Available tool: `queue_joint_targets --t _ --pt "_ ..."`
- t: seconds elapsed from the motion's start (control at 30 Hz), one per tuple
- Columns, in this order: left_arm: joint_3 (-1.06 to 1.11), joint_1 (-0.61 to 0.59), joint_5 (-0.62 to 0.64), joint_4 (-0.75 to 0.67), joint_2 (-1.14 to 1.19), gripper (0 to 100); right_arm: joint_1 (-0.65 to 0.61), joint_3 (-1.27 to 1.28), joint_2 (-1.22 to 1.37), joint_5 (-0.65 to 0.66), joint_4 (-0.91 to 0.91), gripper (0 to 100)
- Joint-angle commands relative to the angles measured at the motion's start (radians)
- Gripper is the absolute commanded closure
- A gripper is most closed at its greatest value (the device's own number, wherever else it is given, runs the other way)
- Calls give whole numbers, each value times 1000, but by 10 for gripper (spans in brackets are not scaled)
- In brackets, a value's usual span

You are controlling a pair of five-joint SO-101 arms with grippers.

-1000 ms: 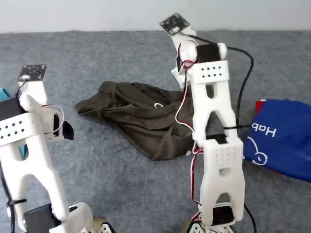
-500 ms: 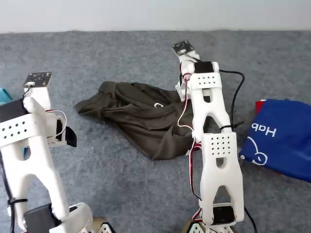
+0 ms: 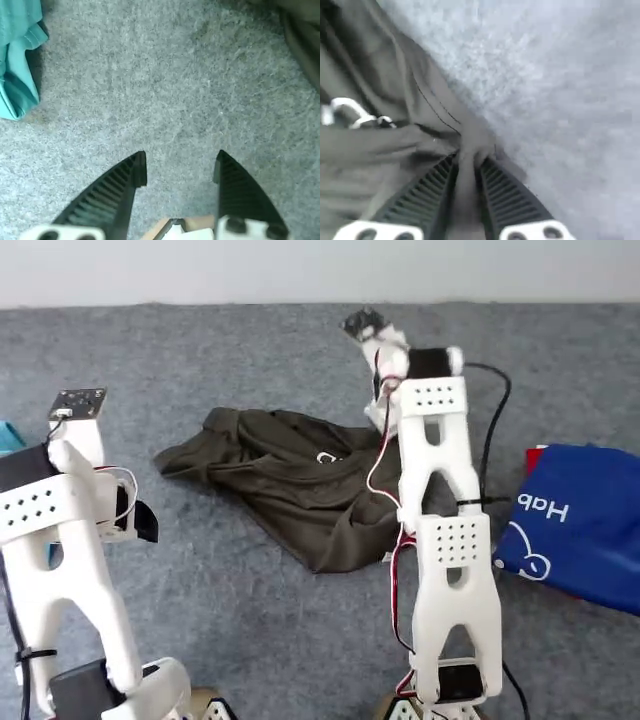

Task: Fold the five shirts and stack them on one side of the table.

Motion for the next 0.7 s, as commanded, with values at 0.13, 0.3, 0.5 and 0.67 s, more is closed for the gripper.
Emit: queue_joint_targets --t 0.13,0.3,0.5,0.67 --pt "-30 12 -3 -17 -35 783 -45 -249 -228 114 79 988" --pt "-44 12 -3 -15 -35 783 -107 -256 -354 161 61 988" --pt "-44 11 -3 -11 -35 783 -208 -255 -535 213 -101 988" --pt "-42 11 -3 -11 -35 817 -348 -249 -659 407 -275 988"
